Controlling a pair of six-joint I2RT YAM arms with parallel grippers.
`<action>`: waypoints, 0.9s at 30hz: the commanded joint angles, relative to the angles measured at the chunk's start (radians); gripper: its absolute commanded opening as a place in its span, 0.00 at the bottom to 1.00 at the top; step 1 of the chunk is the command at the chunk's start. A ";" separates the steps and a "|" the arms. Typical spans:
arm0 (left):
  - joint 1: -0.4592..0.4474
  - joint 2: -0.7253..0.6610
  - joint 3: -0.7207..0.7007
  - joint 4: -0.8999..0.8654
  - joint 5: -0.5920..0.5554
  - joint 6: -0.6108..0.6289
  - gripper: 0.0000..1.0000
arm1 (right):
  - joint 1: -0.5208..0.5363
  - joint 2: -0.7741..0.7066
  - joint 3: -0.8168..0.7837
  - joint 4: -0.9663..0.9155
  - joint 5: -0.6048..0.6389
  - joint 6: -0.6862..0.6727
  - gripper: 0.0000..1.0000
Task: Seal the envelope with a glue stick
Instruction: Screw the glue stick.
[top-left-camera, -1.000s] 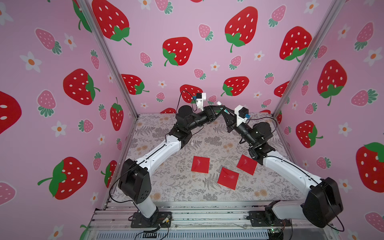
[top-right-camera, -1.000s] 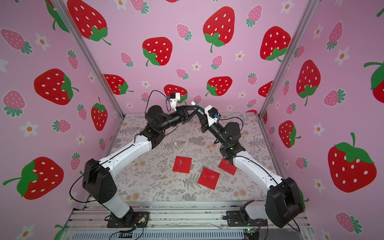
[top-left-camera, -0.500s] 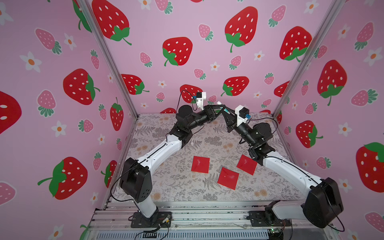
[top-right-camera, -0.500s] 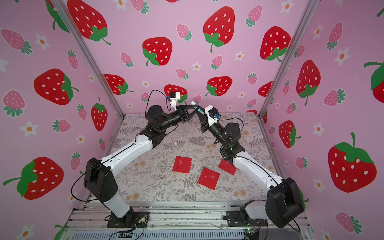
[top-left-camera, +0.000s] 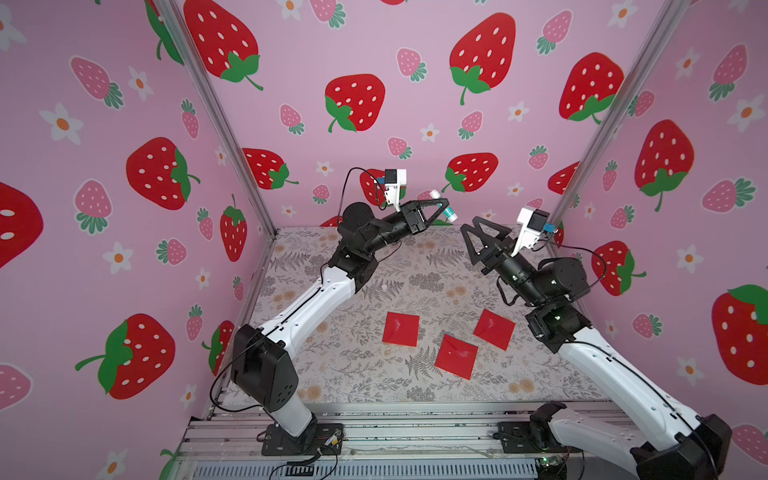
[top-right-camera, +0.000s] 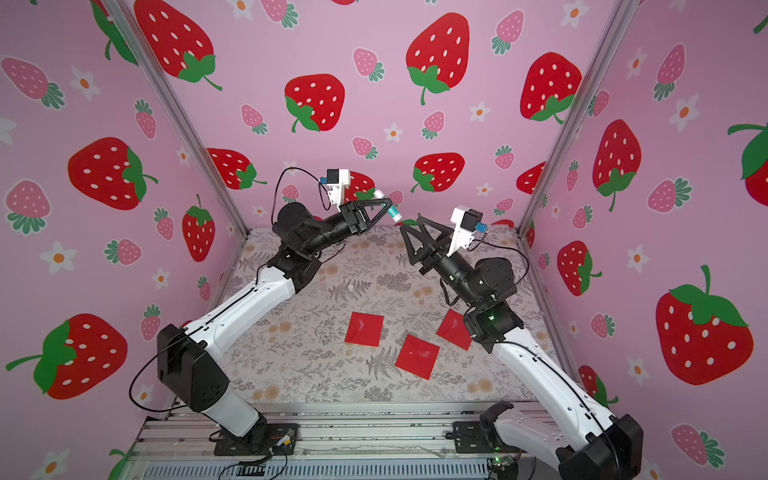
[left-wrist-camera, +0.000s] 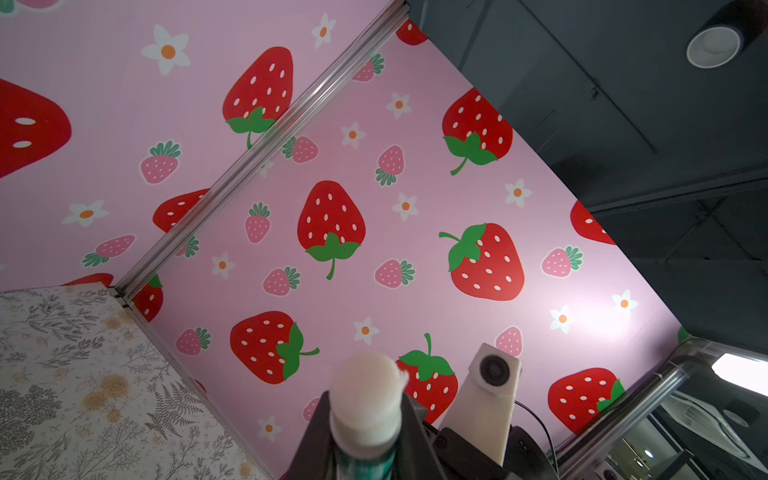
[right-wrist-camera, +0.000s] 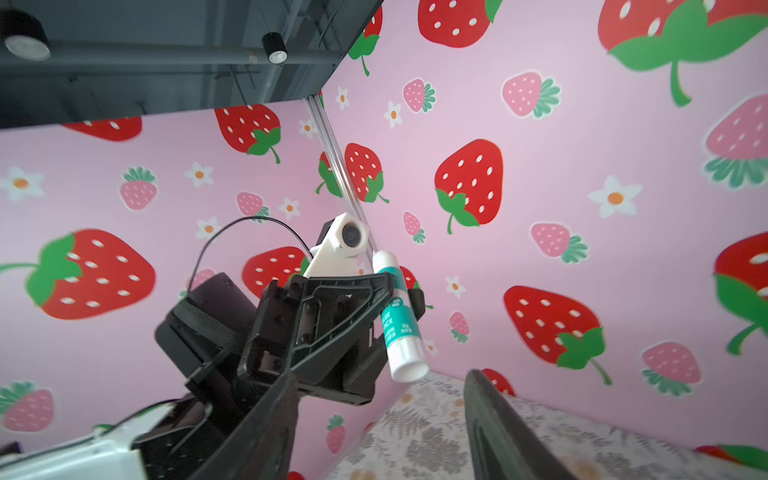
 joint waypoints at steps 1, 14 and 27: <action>-0.002 -0.042 0.067 0.008 0.036 0.051 0.00 | 0.005 0.021 0.036 0.000 -0.074 0.357 0.62; -0.019 -0.086 0.069 -0.001 0.046 0.095 0.00 | -0.005 0.192 0.063 0.452 -0.196 0.765 0.53; -0.018 -0.079 0.065 -0.011 0.008 0.094 0.00 | -0.004 0.254 0.108 0.529 -0.215 0.835 0.42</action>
